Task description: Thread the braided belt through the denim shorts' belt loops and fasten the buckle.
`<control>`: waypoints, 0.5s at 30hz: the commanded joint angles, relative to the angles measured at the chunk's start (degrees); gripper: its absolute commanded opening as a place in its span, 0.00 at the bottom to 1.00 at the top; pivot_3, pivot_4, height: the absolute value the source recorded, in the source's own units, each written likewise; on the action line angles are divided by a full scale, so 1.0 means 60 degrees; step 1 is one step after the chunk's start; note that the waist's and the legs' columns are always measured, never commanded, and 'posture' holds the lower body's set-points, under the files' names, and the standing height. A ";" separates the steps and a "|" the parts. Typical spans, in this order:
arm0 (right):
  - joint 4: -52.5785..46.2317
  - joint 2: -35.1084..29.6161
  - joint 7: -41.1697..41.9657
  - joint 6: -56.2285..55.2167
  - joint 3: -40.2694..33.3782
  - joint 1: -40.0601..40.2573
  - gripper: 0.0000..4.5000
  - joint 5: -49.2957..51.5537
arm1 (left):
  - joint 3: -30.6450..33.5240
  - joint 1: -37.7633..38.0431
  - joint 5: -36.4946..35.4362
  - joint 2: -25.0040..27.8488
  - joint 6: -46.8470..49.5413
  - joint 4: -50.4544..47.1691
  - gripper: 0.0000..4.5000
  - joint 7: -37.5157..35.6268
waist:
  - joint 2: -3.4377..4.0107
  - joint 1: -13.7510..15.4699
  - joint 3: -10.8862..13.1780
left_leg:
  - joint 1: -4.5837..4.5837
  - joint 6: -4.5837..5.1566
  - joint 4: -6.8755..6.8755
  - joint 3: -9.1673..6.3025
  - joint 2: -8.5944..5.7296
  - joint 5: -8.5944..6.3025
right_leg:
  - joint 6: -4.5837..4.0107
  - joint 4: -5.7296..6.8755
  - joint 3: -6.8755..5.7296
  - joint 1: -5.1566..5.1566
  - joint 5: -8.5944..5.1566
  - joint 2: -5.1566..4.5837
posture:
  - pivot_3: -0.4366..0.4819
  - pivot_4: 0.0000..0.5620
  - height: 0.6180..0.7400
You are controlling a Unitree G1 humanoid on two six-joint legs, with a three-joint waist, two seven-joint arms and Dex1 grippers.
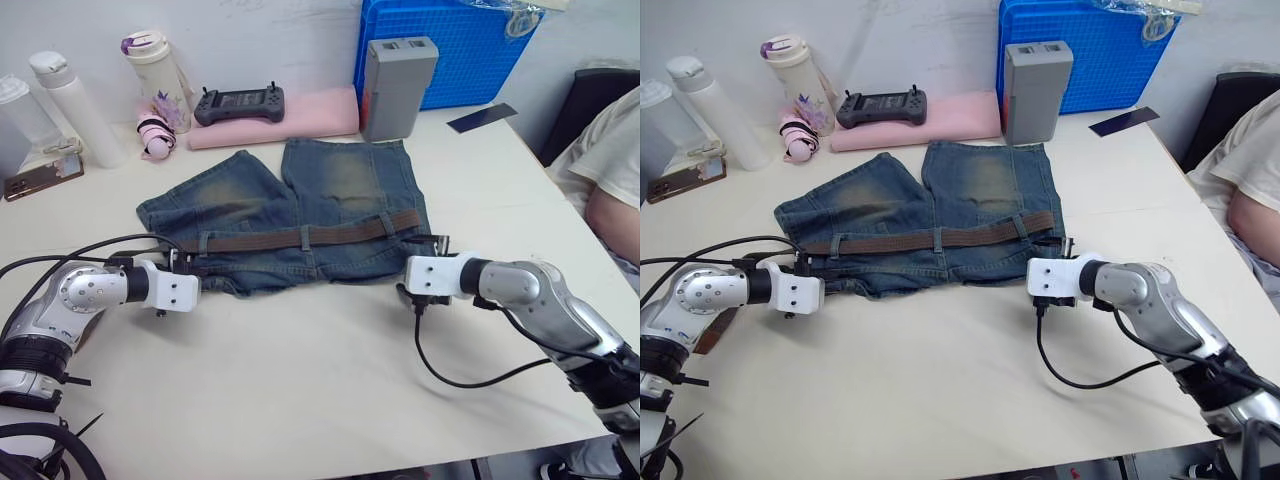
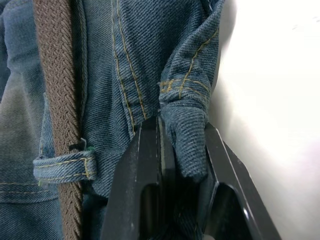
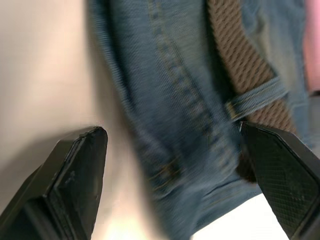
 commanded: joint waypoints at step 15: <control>-0.2697 -0.0690 0.3249 0.3522 -0.1318 0.2398 0.00 0.1846 | 0.0593 0.0829 -0.1293 0.0099 0.0105 0.0127 0.10 -0.0716 | -0.0106 0.0188 -0.0088 | -0.0038 0.0023 -0.0008 -0.0045 0.0008 -0.0028 | -0.0001 -0.0014 -0.0041 -0.0003 0.0000 -0.0001 | 0.48 0.27 0.75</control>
